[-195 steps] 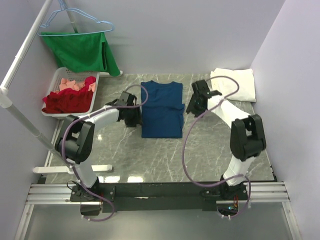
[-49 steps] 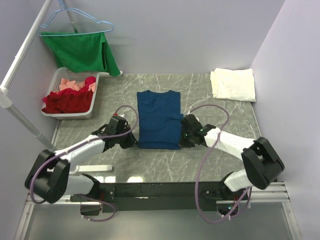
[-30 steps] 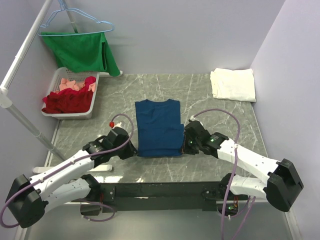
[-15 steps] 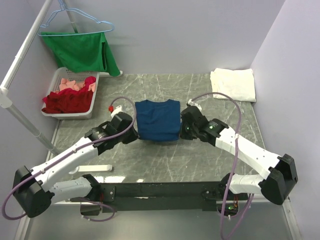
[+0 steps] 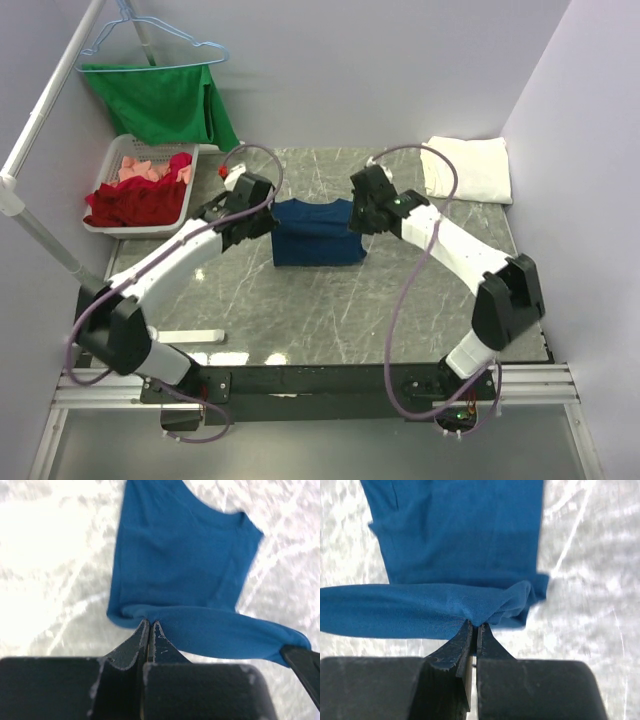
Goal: Fold and stack the t-shirts
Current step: Fold the tshirt
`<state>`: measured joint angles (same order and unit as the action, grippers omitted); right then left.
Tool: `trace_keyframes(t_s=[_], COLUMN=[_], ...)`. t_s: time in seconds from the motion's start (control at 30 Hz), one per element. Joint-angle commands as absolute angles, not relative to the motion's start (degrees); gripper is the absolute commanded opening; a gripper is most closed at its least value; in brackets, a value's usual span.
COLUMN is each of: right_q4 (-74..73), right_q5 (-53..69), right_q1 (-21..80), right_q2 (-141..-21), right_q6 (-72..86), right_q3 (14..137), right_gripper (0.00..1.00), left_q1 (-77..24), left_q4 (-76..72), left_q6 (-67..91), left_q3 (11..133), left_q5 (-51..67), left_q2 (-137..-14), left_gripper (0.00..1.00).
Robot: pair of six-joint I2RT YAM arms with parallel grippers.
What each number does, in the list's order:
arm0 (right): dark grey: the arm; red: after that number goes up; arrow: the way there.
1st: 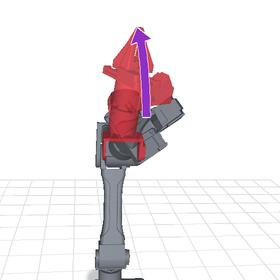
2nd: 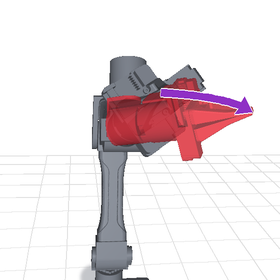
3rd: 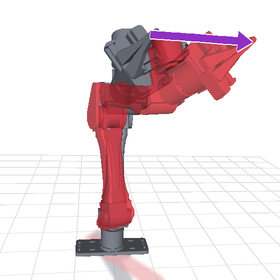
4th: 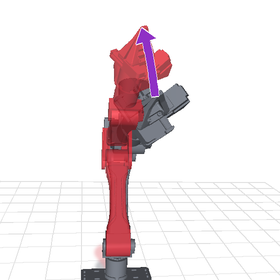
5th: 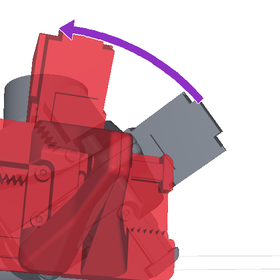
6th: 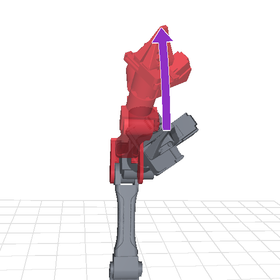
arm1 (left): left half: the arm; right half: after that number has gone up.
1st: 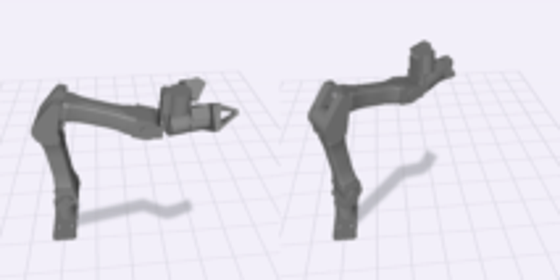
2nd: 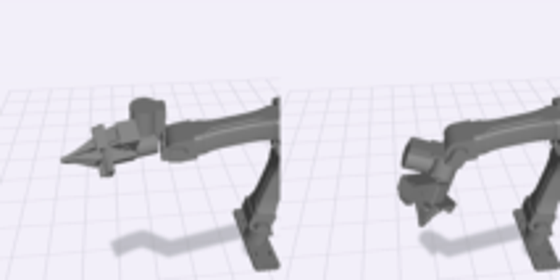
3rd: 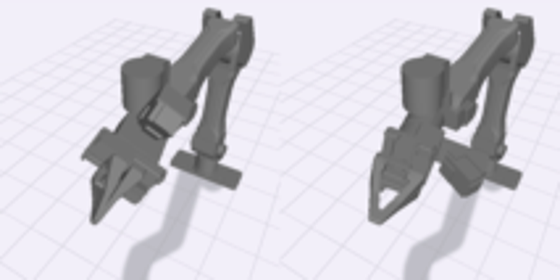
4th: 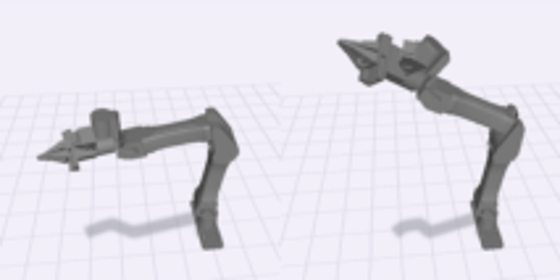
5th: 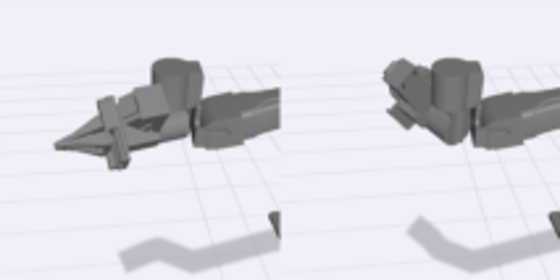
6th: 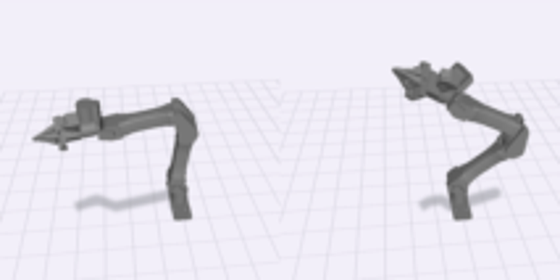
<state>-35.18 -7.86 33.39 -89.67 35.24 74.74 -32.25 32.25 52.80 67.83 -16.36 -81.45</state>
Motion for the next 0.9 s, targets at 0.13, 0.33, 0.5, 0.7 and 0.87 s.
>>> trace_keyframes(t_s=[0.13,0.33,0.5,0.7,0.87], right_q4=[-33.05,-35.32,-37.35,-40.16,-40.69], right_q5=[-6.24,-5.01,-3.25,-1.58,-1.14], right_q1=[27.95,24.88,23.03,21.62,19.96], right_q2=[-102.73,-113.45,-121.18,-126.82,-128.23], right_q6=[31.21,30.24,29.71,29.62,29.97], right_q3=[87.79,99.04,107.57,114.52,118.29], right_gripper=[0.0,0.0,0.0,0.06,0.44], left_q1=[-26.81,-24.09,-21.89,-21.18,-19.96], left_q4=[27.78,27.95,29.18,30.85,30.24], left_q6=[44.04,41.31,40.25,39.29,38.76], left_q3=[79.0,88.67,97.01,102.65,104.59], left_q5=[-14.68,-13.27,-11.17,-9.67,-9.76], left_q2=[-94.64,-105.72,-114.25,-120.58,-122.17], left_gripper=[0.01,0.01,0.01,0.1,0.52])
